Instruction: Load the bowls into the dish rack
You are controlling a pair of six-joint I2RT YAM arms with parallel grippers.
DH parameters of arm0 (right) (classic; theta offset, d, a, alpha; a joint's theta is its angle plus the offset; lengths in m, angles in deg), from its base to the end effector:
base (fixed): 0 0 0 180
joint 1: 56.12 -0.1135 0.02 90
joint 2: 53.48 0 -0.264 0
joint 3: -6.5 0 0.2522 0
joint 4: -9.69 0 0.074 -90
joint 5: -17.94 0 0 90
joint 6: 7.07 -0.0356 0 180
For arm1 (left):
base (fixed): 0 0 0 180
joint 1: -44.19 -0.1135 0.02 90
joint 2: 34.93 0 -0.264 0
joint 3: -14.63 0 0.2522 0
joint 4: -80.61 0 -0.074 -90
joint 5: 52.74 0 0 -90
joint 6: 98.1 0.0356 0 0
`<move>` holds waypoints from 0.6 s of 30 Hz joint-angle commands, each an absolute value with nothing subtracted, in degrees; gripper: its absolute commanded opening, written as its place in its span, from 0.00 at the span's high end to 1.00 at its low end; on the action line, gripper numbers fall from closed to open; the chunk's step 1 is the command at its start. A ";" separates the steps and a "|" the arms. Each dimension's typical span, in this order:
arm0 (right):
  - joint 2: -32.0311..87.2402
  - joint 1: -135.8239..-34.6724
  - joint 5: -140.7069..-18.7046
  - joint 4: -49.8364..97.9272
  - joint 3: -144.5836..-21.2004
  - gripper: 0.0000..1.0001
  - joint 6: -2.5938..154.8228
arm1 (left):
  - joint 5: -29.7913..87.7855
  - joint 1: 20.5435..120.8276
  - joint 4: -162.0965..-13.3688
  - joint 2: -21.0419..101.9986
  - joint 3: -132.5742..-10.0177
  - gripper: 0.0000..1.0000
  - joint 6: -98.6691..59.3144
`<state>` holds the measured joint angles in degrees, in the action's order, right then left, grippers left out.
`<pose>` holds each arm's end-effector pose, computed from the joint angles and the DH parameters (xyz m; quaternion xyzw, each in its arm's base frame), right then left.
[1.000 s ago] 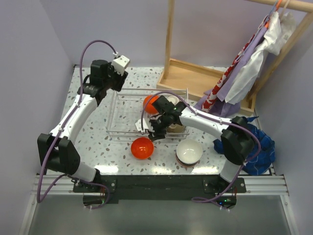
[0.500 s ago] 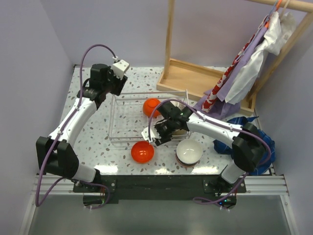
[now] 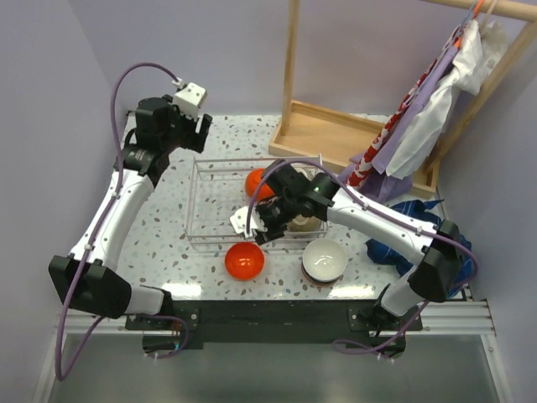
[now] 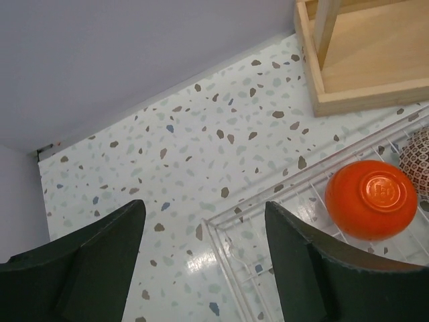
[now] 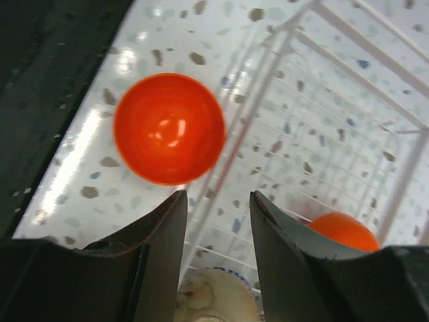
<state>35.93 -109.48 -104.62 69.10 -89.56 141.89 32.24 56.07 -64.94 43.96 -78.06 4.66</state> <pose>0.1820 0.2768 0.3239 -0.8054 0.4322 0.2504 0.3191 0.3091 -0.0682 0.3941 0.1996 0.7974 -0.0316 0.5686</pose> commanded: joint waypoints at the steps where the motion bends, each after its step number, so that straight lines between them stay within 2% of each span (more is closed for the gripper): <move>1: 37.14 -116.21 -103.80 80.04 -90.49 0.54 142.96 | 30.50 50.97 -61.55 38.47 -77.71 0.23 -2.55; 6: 38.71 -122.20 -98.35 81.46 -87.68 0.53 144.27 | 29.35 47.09 -61.55 31.44 -73.40 0.21 -3.26; 18: 46.89 -124.85 -91.06 72.68 -85.31 0.54 142.43 | 26.98 41.82 -59.97 23.35 -66.81 0.21 -3.70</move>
